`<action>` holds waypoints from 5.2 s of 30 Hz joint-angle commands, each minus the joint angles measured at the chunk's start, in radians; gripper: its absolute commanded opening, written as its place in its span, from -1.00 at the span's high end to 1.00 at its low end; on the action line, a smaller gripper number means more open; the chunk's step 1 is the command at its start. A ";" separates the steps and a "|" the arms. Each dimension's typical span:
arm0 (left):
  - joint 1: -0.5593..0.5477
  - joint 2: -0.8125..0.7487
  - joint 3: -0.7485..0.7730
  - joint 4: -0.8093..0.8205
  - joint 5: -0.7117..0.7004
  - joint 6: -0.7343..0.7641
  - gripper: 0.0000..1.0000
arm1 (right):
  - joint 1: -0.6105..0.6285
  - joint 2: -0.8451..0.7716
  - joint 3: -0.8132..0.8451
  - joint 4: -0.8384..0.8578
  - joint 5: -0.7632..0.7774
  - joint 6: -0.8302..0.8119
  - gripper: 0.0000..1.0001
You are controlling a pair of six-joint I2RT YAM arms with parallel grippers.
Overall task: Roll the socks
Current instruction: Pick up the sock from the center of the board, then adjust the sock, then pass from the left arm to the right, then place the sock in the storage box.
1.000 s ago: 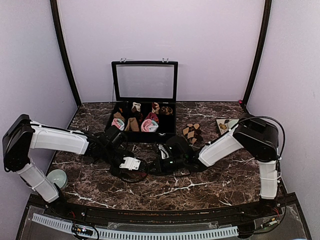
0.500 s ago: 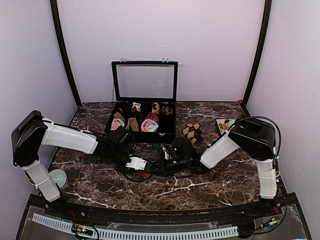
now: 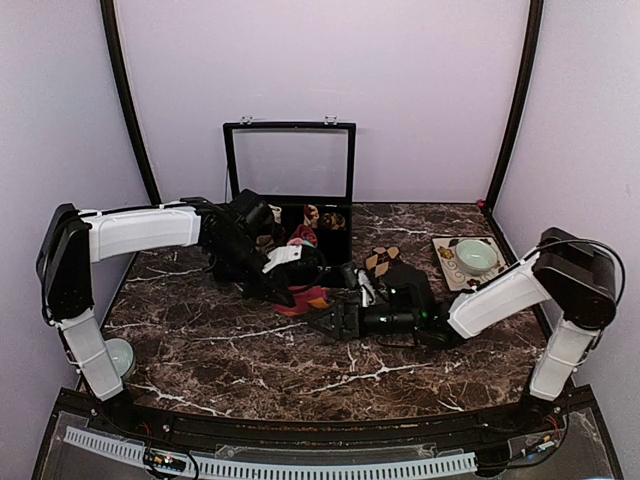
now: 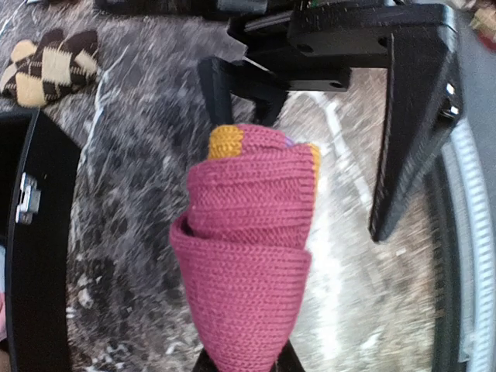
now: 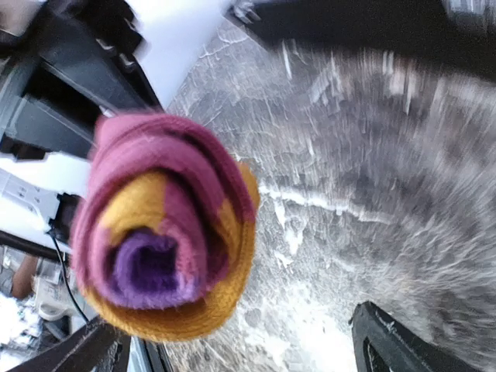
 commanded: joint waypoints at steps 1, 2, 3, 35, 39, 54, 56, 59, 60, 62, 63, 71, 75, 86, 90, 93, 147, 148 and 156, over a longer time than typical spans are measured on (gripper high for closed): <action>0.019 -0.014 0.089 -0.210 0.278 -0.104 1.00 | 0.000 -0.192 -0.109 0.076 0.190 -0.174 -0.99; 0.020 -0.017 0.101 -0.225 0.296 -0.107 1.00 | -0.001 -0.235 -0.133 0.099 0.229 -0.179 -0.99; 0.023 -0.024 0.108 -0.232 0.312 -0.110 1.00 | -0.003 -0.273 -0.157 0.123 0.271 -0.181 -0.99; 0.027 -0.066 0.171 -0.294 0.470 -0.144 1.00 | 0.023 -0.188 0.181 -0.159 -0.080 -0.440 0.10; 0.026 -0.069 0.171 -0.310 0.468 -0.130 1.00 | 0.023 -0.173 0.189 -0.141 -0.105 -0.418 0.62; -0.053 -0.270 0.043 -0.087 -0.012 0.050 -0.40 | 0.036 -0.128 0.192 0.026 0.037 -0.182 1.00; -0.086 -0.276 0.022 -0.073 -0.092 0.089 -0.40 | 0.035 -0.105 0.200 0.064 0.027 -0.139 1.00; -0.115 -0.286 -0.019 0.013 -0.247 0.092 -0.31 | 0.035 -0.083 0.211 0.110 0.004 -0.084 1.00; -0.117 -0.289 -0.023 0.026 -0.286 0.101 -0.28 | 0.035 -0.078 0.211 0.132 0.000 -0.068 1.00; -0.118 -0.297 -0.027 0.047 -0.321 0.112 -0.26 | 0.035 -0.074 0.206 0.159 -0.004 -0.045 1.00; -0.119 -0.303 -0.029 0.051 -0.334 0.119 -0.25 | 0.035 -0.072 0.201 0.176 -0.004 -0.033 1.00; -0.165 -0.324 -0.054 0.027 -0.364 0.133 -0.24 | 0.042 -0.036 0.201 0.278 0.004 0.062 1.00; -0.178 -0.341 -0.082 0.110 -0.457 0.155 -0.10 | 0.046 -0.018 0.203 0.321 0.004 0.121 1.00; -0.208 -0.379 -0.148 0.253 -0.615 0.253 0.63 | 0.050 0.020 0.234 0.269 0.024 0.231 0.89; -0.212 -0.362 -0.109 0.179 -0.571 0.176 1.00 | 0.051 -0.002 0.223 0.232 0.028 0.179 0.45; -0.174 -0.324 0.013 -0.010 -0.357 0.054 1.00 | 0.049 -0.063 0.183 0.219 0.036 0.077 -0.05; 0.505 -0.062 0.118 -0.165 0.200 -0.300 -0.98 | -0.299 0.345 1.050 -0.996 0.351 -0.833 1.00; 0.508 -0.064 0.109 -0.162 0.199 -0.299 -0.98 | -0.299 0.367 1.078 -1.014 0.352 -0.839 1.00; 0.510 -0.064 0.078 -0.149 0.217 -0.305 -0.98 | -0.301 0.396 1.110 -0.998 0.407 -0.870 1.00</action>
